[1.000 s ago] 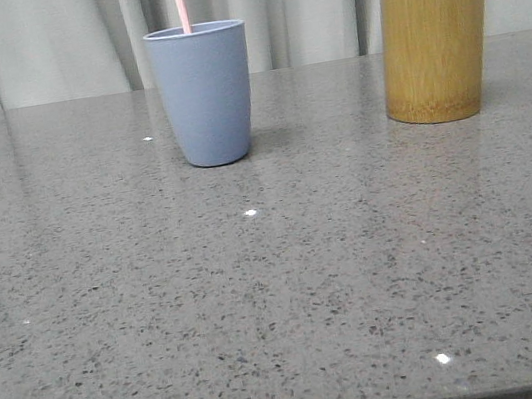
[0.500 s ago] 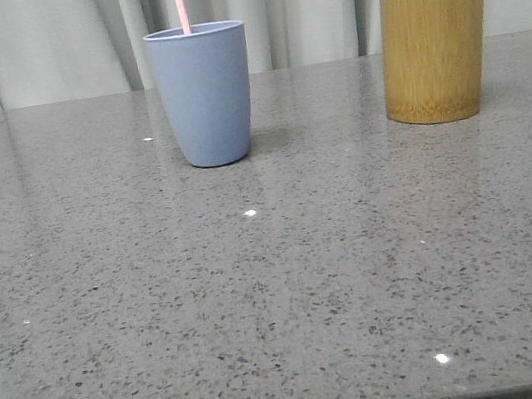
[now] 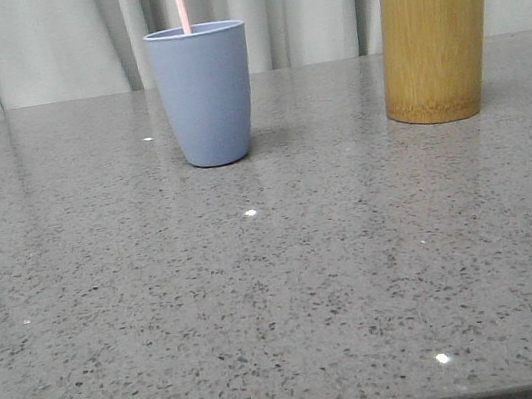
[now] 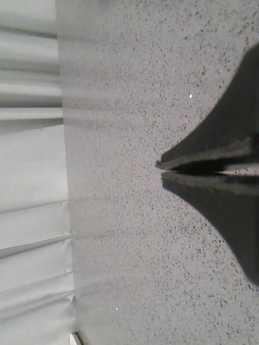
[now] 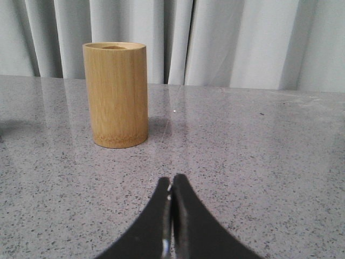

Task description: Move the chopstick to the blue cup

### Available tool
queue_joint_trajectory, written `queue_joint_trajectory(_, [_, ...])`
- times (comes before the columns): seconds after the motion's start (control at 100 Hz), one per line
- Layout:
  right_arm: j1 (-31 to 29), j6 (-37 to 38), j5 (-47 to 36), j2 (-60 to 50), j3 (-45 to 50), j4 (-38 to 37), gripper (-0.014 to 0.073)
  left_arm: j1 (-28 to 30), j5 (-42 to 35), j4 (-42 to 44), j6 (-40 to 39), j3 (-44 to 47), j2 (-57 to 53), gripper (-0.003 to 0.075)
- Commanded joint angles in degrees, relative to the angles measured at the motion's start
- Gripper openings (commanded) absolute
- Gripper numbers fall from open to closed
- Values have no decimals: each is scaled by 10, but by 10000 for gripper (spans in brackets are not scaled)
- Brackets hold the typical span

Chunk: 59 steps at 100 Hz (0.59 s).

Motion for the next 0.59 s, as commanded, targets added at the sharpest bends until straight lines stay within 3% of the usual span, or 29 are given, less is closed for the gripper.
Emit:
queue_joint_trajectory(0.0, [-3, -5, -51, -12, 0, 1, -68, 2, -49, 0, -5, 6, -19, -19])
queue_joint_trajectory(0.58, [-3, -5, -51, -12, 0, 1, -68, 2, -49, 0, -5, 6, -19, -19])
